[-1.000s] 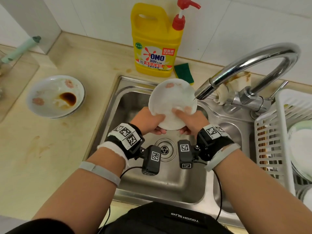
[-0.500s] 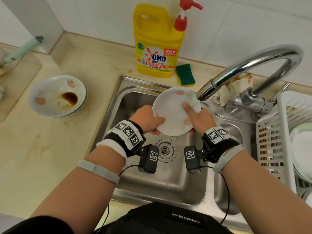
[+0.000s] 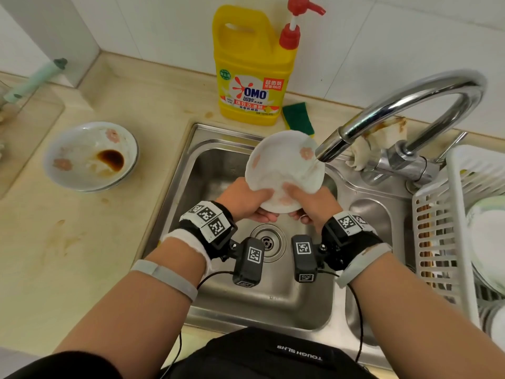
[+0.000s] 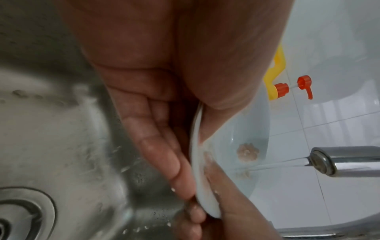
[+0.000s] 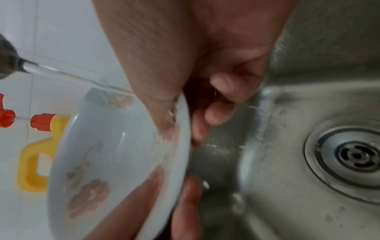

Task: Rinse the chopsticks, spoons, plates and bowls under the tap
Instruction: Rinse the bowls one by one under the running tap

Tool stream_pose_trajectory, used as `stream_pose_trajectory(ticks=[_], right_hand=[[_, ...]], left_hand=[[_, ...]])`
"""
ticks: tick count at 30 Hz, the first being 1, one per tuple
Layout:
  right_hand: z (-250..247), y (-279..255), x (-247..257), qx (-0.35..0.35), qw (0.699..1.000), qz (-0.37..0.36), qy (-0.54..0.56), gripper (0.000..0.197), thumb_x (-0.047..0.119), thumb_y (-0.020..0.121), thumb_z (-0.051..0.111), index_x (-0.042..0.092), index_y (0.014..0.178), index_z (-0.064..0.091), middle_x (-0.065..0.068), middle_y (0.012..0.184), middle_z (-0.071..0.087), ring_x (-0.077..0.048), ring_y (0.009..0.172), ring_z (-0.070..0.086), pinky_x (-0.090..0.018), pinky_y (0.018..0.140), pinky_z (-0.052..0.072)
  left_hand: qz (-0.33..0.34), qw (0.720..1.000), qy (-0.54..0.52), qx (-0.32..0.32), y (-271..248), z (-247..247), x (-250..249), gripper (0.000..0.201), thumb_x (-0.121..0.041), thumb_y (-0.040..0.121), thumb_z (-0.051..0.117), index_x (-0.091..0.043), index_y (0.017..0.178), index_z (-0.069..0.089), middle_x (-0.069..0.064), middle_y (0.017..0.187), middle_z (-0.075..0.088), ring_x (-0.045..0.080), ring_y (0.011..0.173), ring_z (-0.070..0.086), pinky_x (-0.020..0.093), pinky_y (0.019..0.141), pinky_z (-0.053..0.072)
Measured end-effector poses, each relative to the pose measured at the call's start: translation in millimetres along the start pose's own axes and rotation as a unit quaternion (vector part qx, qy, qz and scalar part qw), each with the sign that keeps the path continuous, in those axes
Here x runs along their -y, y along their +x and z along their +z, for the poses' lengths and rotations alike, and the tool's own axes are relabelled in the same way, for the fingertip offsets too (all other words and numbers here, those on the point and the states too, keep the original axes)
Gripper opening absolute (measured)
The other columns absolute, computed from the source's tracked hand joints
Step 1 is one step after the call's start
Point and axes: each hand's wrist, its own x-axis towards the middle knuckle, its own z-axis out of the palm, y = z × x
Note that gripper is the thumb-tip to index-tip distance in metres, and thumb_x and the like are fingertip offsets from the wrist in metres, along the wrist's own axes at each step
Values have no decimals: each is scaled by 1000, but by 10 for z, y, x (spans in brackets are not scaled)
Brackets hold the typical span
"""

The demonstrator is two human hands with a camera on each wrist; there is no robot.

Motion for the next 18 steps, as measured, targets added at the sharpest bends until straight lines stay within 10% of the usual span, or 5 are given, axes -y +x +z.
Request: stream_pose_trajectory(ticks=[11, 18], right_hand=[[-254, 11, 203, -10, 989, -21, -146, 63, 75, 89, 52, 14, 96, 65, -8, 69, 76, -29, 53, 71, -24, 41, 39], [-205, -42, 181, -47, 988, -67, -132, 55, 61, 97, 53, 9, 85, 67, -11, 63, 71, -17, 39, 56, -26, 46, 46]], left_hand=[[-29, 991, 127, 42, 1, -128, -58, 29, -13, 100, 54, 3, 124, 57, 22, 88, 76, 18, 64, 74, 26, 59, 61], [4, 997, 78, -22, -15, -130, -46, 25, -13, 99, 60, 4, 117, 61, 22, 79, 75, 21, 63, 74, 29, 61, 63]])
